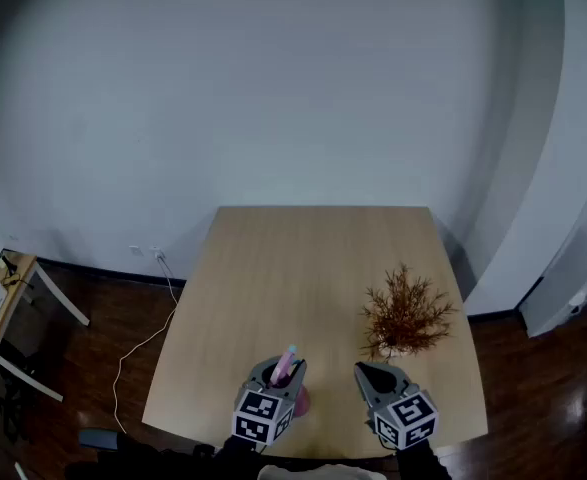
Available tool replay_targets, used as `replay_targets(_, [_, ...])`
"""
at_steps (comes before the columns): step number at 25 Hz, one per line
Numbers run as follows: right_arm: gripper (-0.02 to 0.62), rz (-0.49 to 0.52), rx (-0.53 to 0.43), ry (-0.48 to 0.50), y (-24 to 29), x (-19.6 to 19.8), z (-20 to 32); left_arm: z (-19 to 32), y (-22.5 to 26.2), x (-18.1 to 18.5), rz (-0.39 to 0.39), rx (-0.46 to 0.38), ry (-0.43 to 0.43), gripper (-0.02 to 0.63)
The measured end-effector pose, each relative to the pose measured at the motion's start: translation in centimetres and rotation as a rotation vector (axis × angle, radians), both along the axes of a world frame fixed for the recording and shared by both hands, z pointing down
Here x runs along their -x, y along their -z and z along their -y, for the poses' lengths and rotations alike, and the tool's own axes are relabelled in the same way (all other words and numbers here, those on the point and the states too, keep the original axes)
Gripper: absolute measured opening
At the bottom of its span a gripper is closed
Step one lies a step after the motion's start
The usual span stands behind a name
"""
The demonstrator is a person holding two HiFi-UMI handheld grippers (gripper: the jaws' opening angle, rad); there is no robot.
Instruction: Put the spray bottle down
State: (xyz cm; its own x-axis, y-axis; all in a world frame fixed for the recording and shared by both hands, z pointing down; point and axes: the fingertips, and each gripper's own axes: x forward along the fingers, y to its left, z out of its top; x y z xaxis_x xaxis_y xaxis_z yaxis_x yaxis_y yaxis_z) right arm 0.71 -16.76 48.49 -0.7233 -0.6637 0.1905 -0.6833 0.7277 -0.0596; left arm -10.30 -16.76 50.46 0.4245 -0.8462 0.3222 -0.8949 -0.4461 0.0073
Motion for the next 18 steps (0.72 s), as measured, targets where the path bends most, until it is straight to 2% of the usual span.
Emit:
replay_targets(9, [-0.021, -0.006, 0.018, -0.005, -0.7, -0.1, -0.3, 4.4, -0.8, -1.7, 0.051, -0.026, -0.056, 0.109])
replay_targets(15, [-0.021, -0.009, 0.044, -0.025, -1.6, -0.8, -0.9, 9.3, -1.0, -3.7, 0.081, -0.111, -0.062, 0.109])
replay_targets(18, [-0.021, -0.012, 0.054, -0.036, -2.2, -1.2, -0.9, 11.0, -2.0, -5.1, 0.100, -0.126, -0.085, 0.110])
